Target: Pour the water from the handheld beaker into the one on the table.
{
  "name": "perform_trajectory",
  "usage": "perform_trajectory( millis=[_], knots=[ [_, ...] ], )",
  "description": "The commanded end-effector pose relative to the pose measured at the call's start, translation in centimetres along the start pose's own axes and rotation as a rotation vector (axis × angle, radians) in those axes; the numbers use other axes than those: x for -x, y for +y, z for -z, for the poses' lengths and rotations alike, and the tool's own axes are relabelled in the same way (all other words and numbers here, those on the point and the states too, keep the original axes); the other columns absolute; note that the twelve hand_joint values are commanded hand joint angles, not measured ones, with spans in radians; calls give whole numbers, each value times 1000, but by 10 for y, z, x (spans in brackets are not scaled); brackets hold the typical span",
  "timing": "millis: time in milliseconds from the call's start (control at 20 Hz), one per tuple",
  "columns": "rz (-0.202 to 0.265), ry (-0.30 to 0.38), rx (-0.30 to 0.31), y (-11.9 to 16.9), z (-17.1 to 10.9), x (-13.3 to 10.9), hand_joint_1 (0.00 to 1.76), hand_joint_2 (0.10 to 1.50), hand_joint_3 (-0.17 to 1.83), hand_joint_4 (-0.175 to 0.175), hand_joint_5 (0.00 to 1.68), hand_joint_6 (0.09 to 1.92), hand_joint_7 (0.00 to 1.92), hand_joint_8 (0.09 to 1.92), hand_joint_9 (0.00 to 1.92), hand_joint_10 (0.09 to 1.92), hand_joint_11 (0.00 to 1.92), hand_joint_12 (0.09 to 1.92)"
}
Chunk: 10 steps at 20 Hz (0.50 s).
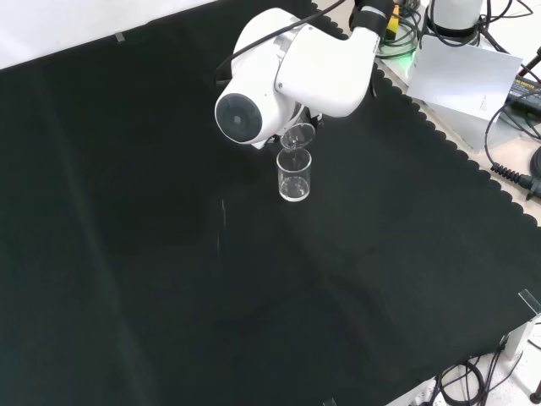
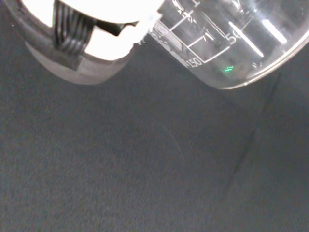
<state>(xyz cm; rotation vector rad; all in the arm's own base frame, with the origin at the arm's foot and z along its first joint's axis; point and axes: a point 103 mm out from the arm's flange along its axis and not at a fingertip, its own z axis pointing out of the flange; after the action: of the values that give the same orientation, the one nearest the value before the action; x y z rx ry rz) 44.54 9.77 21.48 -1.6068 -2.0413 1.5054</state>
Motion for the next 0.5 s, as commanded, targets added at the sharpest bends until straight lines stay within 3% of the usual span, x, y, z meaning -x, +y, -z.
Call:
perform_trajectory(
  millis=[50,350,500],
  knots=[
    [-7,-2,2,-5,8,-12,1320,1013,-175,-175,1526,87,1573,87,1743,87,1502,621],
    [8,30,17,-2,-3,9,1320,1013,-175,-175,1526,87,1573,87,1744,87,1504,621],
    [17,19,65,-3,-6,17,1320,1013,-175,-175,1526,87,1573,87,1744,87,1504,620]
  ],
)
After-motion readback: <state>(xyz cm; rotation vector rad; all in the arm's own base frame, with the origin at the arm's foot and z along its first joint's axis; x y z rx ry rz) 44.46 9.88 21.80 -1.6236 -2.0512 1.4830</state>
